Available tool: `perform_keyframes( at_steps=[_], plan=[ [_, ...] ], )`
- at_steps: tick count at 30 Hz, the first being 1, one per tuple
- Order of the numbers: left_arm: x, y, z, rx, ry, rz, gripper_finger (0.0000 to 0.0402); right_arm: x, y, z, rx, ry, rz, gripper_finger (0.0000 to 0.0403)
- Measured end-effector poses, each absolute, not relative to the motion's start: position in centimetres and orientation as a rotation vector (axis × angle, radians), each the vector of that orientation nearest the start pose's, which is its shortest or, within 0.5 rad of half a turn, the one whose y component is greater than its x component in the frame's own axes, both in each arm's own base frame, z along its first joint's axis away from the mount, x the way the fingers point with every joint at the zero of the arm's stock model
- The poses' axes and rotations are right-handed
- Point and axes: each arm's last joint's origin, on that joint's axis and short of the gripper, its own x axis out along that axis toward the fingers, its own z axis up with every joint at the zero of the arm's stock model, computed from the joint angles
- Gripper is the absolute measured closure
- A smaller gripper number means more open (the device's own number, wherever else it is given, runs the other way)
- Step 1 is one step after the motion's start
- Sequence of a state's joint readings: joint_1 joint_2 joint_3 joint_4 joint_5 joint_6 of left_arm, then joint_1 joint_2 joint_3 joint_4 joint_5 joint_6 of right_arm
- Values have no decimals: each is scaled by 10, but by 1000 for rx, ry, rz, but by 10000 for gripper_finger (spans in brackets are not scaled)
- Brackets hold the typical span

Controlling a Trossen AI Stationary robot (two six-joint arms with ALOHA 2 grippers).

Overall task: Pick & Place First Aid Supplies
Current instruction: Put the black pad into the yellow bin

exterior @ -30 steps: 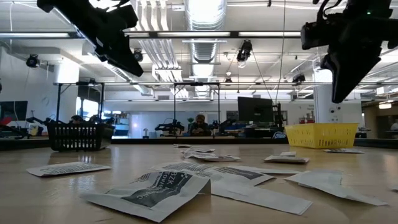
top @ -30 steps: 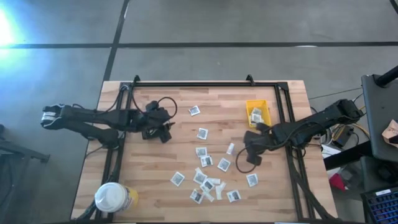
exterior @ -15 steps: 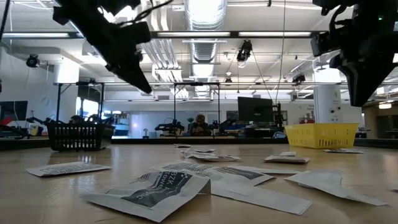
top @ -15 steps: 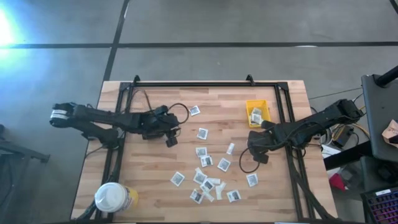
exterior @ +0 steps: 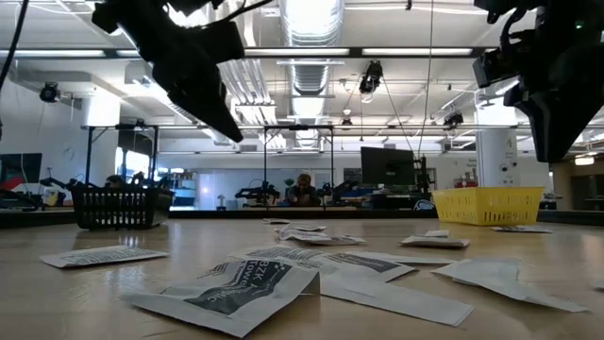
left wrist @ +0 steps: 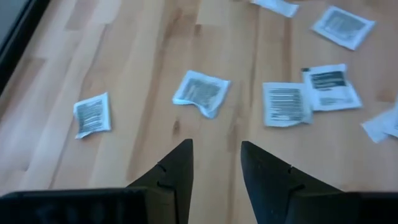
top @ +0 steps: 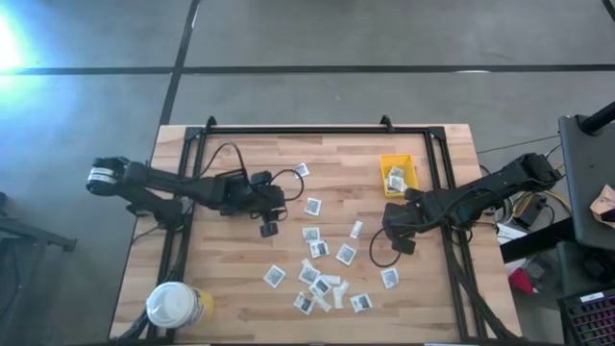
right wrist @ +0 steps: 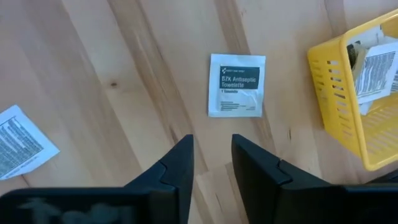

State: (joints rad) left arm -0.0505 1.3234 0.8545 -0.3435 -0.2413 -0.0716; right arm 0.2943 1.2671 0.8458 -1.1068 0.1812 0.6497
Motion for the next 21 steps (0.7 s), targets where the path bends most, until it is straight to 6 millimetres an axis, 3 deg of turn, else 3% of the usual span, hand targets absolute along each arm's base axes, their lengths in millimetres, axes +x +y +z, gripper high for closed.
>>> perform_keyframes(
  at_steps=[15,21],
  plan=[
    [264,-28,232,77,800,135,275,214,50,170,58,1484,-456,284],
    [263,-29,230,79,815,136,275,227,41,158,60,1519,-361,284]
  ],
)
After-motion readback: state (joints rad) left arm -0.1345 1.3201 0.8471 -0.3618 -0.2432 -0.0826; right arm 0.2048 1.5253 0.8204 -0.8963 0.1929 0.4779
